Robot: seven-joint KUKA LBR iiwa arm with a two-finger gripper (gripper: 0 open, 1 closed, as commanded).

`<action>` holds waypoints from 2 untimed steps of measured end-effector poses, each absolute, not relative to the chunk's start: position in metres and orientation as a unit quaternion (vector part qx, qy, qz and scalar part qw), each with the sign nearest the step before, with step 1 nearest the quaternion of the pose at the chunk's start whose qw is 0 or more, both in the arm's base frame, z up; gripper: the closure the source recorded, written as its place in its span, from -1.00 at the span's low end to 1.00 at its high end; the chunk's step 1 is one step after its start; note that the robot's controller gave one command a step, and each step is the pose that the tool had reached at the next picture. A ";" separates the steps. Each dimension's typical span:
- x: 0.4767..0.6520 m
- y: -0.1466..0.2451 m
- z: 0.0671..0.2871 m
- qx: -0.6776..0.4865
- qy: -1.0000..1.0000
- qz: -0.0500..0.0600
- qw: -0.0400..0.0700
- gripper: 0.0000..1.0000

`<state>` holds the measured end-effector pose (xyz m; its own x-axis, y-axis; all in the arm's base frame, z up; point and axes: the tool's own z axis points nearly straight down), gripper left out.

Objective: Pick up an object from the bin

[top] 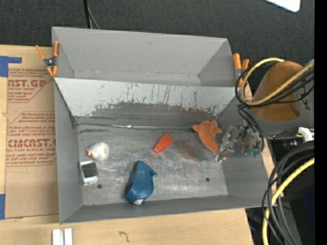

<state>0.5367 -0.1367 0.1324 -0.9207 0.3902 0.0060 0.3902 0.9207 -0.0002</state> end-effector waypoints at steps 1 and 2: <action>0.538 -0.137 0.153 -0.199 -0.980 0.000 0.000 1.00; 0.539 -0.137 0.166 -0.199 -0.980 0.000 -0.002 1.00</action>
Offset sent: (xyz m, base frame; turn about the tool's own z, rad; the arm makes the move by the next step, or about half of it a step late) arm 0.0001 -0.0001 0.0278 0.0000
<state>0.5390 -0.1371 0.1658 -0.9208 0.3900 -0.0041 0.3900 0.9208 0.0015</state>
